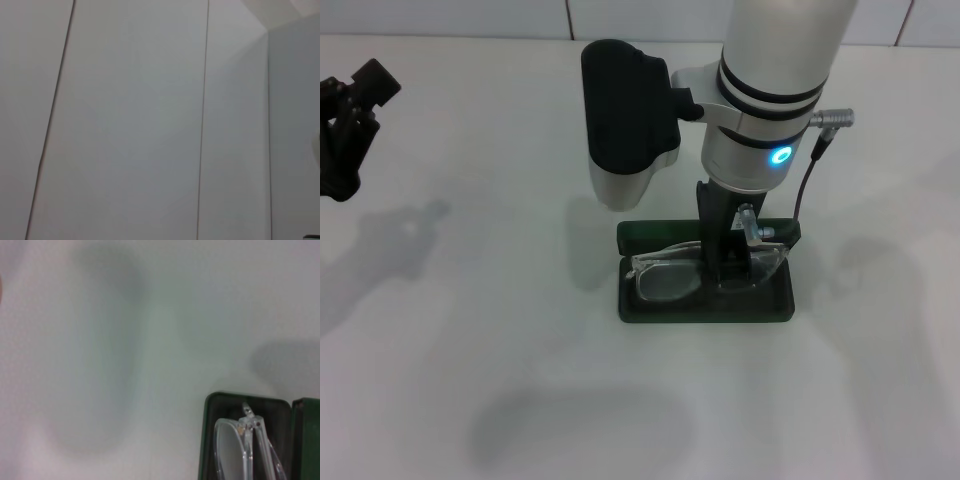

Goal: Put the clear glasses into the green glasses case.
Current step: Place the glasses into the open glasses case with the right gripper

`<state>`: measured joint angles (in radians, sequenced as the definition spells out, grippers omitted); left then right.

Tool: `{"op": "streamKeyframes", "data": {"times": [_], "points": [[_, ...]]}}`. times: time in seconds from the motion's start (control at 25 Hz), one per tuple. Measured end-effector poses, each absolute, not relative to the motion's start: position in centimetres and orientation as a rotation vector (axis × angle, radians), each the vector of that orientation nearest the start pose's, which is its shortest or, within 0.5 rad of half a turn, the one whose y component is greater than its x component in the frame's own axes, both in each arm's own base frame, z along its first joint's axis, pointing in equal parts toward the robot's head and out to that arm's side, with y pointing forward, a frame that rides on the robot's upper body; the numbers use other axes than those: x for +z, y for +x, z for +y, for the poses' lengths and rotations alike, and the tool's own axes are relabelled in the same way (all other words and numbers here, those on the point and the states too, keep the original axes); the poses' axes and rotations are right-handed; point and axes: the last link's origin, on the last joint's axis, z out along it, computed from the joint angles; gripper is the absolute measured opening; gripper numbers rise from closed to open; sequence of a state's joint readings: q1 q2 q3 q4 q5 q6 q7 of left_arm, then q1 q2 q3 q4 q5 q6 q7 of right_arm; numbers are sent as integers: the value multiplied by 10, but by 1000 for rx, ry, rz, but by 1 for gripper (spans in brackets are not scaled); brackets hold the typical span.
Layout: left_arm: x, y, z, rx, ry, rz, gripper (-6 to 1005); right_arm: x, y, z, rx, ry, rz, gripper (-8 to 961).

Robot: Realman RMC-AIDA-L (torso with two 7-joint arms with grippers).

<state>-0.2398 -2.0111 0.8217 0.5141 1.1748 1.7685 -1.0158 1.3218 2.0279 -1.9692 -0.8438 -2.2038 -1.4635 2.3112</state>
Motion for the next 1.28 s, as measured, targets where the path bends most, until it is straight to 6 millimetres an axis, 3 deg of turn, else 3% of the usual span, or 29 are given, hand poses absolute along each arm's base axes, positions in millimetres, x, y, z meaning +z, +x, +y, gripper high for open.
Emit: {"op": "streamKeyframes", "data": {"times": [1.28], "points": [[66, -294, 269, -1277, -2105, -334, 21, -107, 39, 360, -1071, -2970, -199, 95]]}}
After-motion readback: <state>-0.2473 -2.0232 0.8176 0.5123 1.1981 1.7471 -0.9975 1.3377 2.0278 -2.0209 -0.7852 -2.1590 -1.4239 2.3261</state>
